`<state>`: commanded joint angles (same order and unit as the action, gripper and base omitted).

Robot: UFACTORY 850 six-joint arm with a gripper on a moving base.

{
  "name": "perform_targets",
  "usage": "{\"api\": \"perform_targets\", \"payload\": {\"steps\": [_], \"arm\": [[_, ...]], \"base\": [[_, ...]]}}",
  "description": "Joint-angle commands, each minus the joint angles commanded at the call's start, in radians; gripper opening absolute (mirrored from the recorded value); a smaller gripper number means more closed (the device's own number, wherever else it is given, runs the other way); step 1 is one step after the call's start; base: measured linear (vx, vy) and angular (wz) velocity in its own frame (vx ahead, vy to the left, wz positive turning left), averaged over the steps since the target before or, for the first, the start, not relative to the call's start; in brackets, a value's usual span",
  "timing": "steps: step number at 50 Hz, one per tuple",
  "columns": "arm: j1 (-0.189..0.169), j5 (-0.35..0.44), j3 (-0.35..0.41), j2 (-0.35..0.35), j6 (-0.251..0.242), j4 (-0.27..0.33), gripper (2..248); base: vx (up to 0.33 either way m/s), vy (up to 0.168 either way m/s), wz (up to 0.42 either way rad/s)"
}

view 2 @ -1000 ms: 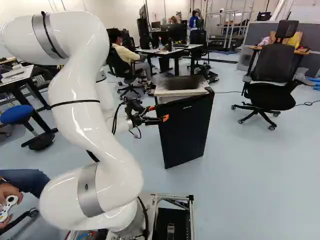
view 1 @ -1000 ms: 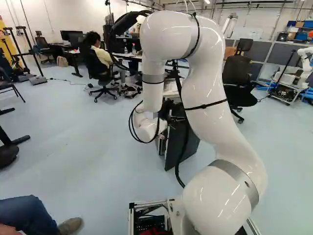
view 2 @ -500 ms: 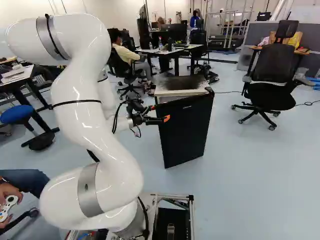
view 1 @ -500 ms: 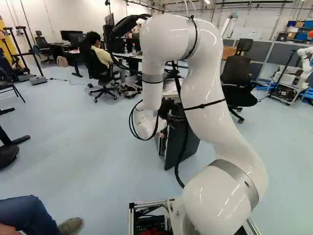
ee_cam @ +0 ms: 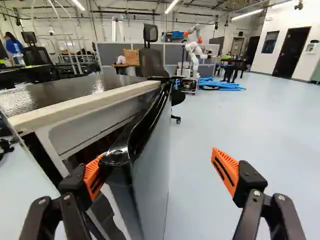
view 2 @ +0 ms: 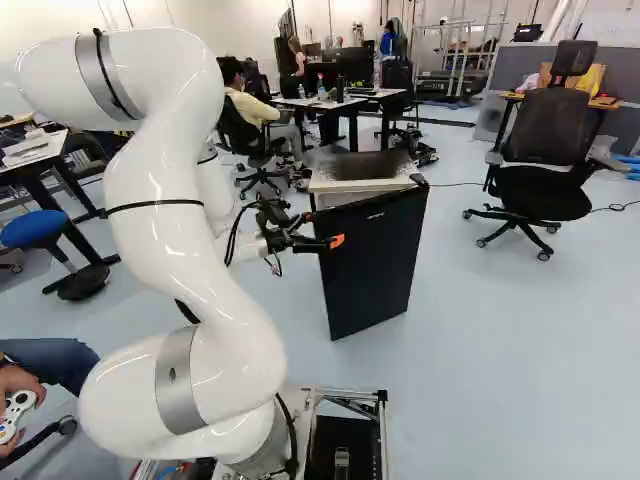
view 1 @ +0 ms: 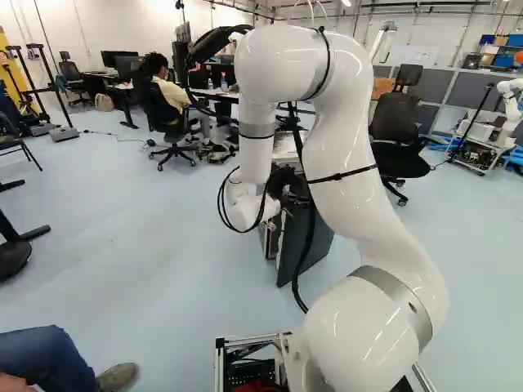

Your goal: Grab a drink from the fridge

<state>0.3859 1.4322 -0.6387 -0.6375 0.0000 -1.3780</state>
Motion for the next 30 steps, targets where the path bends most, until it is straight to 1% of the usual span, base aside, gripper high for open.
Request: {"api": "perform_targets", "payload": {"steps": [15,30], "arm": [[-0.030,0.000,0.023,0.010,0.000,-0.059,247],[-0.075,0.000,0.049,0.021,0.000,-0.130,247]], "base": [[0.000,0.000,0.000],[0.000,0.000,0.000]]}}
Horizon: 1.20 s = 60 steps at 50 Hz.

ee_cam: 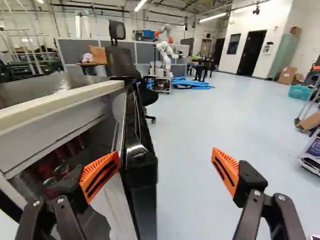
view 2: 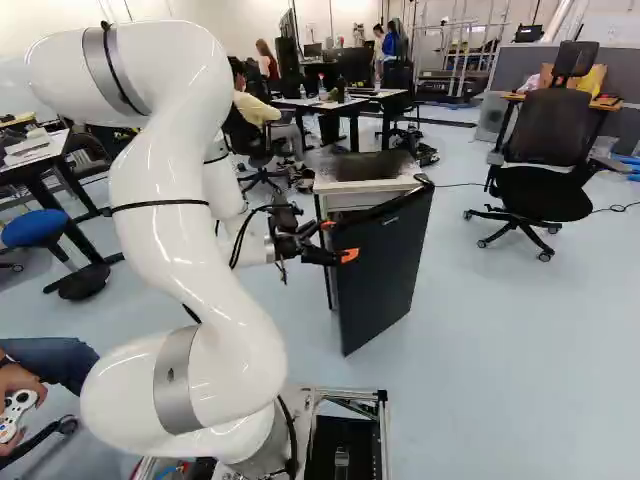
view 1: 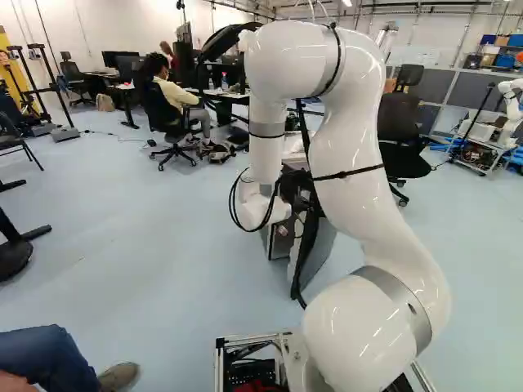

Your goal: Grab a drink from the fridge

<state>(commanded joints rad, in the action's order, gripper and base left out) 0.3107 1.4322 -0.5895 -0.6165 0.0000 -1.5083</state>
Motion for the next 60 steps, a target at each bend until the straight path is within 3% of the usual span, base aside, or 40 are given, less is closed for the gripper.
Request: {"api": "perform_targets", "payload": {"steps": [31,60], "arm": [[-0.138,0.000,0.024,0.008,0.000,-0.169,247],[-0.317,0.000,-0.025,-0.002,0.000,-0.317,247]], "base": [[0.000,0.000,0.000],[0.000,0.000,0.000]]}}
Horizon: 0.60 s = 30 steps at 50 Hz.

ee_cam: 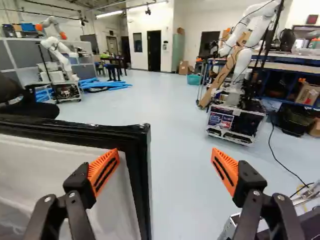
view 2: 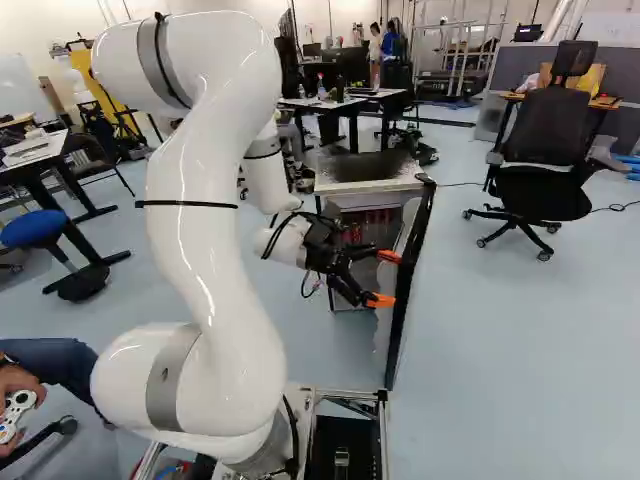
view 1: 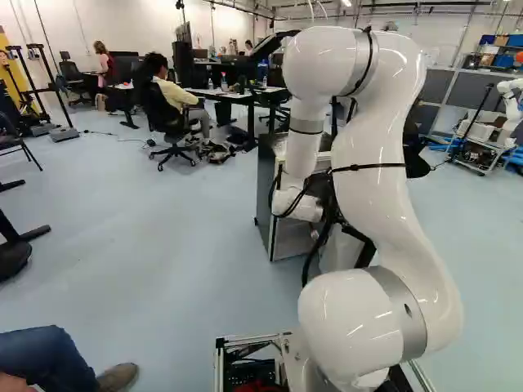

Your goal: Grab a drink from the fridge

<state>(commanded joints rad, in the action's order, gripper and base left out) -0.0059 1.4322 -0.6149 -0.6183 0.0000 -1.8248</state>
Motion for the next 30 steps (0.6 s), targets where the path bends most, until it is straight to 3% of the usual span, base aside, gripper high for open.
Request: {"api": "perform_targets", "payload": {"steps": [8,30], "arm": [[-0.044,0.000,-0.030,-0.006,0.000,0.000,247],[-0.096,0.000,-0.099,-0.023,0.000,0.000,247]], "base": [[0.000,0.000,0.000],[0.000,0.000,0.000]]}}
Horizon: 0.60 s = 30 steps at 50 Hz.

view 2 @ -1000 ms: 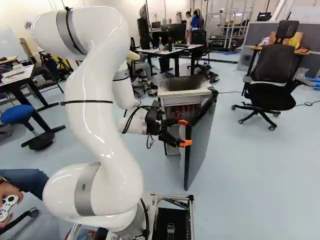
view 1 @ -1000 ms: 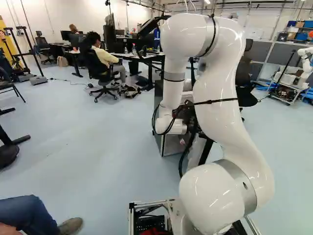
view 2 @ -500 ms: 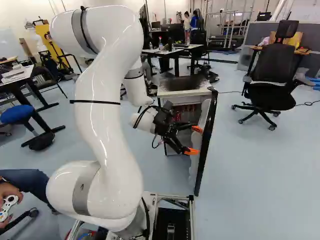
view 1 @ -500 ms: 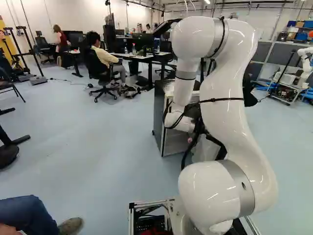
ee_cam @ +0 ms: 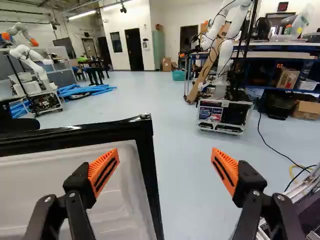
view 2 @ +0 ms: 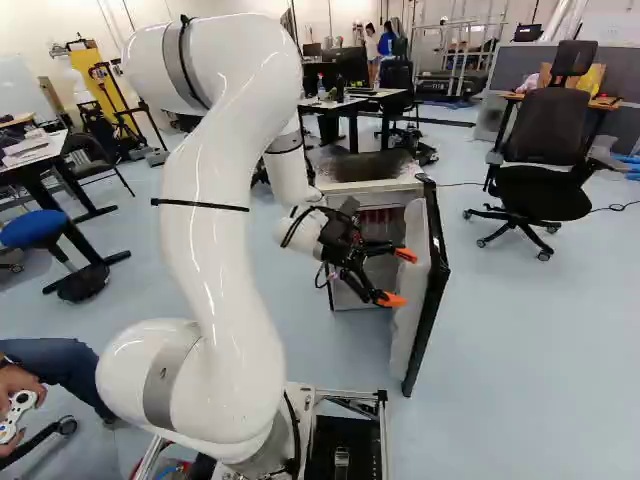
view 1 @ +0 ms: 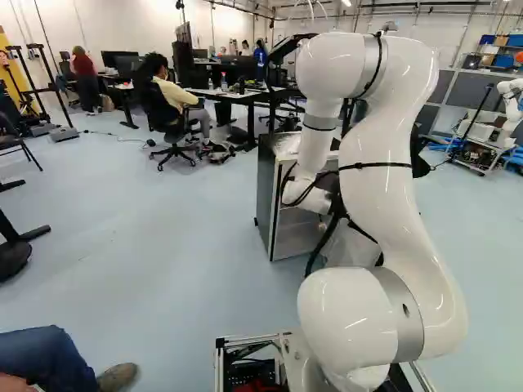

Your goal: Grab a drink from the fridge

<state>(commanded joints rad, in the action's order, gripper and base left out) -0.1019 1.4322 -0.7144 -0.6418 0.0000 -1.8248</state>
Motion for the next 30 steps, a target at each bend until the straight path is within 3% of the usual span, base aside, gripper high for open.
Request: {"api": "perform_targets", "payload": {"steps": [15,30], "arm": [[-0.074,0.000,-0.077,-0.023,0.000,0.003,247],[-0.153,0.000,-0.156,-0.050,0.000,0.049,247]], "base": [[0.000,0.000,0.000],[0.000,0.000,0.000]]}}
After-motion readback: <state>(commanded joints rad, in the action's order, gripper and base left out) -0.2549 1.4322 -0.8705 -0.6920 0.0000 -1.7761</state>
